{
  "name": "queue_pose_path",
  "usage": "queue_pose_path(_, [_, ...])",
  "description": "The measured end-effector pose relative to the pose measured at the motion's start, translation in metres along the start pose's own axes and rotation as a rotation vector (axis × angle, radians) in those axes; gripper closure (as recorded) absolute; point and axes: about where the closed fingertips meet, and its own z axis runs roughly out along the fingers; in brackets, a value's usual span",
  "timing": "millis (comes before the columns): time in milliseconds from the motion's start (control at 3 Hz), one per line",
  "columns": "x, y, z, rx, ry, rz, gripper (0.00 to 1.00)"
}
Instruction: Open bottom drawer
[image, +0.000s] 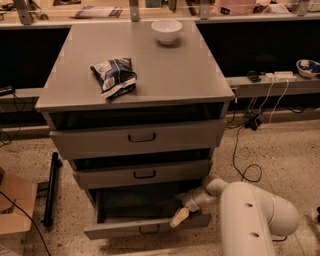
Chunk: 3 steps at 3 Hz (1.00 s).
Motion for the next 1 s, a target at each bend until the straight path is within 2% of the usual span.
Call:
queue_pose_path(333, [0.0,0.0,0.0,0.0,0.0,0.0,0.0])
queue_pose_path(667, [0.01,0.013,0.003,-0.017,0.054,0.017,0.0])
queue_pose_path(1000, [0.03,0.048,0.007,-0.054,0.137,0.068,0.0])
